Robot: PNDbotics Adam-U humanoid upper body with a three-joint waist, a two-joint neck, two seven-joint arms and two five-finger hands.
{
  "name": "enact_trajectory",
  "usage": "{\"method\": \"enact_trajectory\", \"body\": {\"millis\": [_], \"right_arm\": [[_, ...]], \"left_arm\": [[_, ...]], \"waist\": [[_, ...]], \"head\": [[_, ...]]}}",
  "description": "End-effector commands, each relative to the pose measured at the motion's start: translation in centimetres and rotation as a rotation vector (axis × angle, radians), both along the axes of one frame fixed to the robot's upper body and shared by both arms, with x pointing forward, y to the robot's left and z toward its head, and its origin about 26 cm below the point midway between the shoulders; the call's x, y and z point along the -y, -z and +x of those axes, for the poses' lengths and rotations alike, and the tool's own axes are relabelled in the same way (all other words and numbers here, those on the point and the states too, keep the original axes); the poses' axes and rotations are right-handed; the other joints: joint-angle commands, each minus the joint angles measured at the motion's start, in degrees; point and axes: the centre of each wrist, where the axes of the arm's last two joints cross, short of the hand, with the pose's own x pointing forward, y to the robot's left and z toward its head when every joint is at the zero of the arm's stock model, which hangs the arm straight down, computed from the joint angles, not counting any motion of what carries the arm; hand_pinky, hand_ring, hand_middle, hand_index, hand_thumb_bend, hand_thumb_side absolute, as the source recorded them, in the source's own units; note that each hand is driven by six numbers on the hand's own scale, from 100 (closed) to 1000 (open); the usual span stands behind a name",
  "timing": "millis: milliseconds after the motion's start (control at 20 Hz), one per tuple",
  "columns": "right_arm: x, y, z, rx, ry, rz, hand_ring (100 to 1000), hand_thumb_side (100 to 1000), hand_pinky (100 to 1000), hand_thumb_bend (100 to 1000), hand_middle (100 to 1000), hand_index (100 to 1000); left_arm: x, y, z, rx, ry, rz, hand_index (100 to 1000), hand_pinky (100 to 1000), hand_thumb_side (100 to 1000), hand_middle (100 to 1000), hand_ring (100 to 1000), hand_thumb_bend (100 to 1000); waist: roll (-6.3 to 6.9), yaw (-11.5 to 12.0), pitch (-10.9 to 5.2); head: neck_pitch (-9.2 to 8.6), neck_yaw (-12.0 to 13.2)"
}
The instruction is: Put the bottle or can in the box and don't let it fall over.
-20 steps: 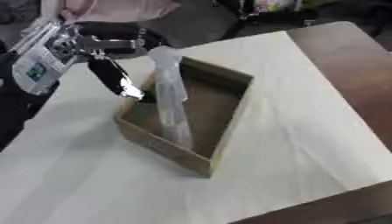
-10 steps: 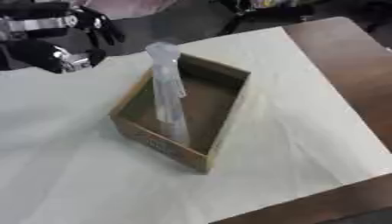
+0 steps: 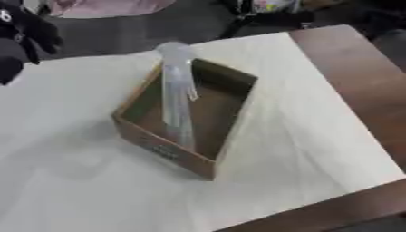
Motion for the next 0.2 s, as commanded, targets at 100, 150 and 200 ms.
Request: {"method": "enact_trajectory", "body": {"millis": [100,150,200], "right_arm": [[0.6,-0.6,-0.2,0.029,0.022,-0.012,1000,429,808,100,765,899],[0.6,-0.6,-0.1,0.029,0.020,-0.009,1000,427,808,100,765,899],[0.6,-0.5,-0.1,0.029,0.019,-0.008,1000,427,808,100,765,899]], "left_arm": [[1.2,0.9,-2.6,-0.004,-0.023,-0.304,901,539,682,716,677,100],[1.3,1.8,-2.7,-0.030,-0.032,-0.354,907,540,707,718,677,100],[1.3,2.5,-2.8,-0.051,-0.039,-0.389,909,541,706,720,679,100]], "waist": [[-0.88,0.26,-0.49],[-1.25,0.37,-0.42],[-1.56,0.49,-0.40]], "head": [[-0.61,-0.11],[-0.78,0.15],[-0.92,0.34]]}}
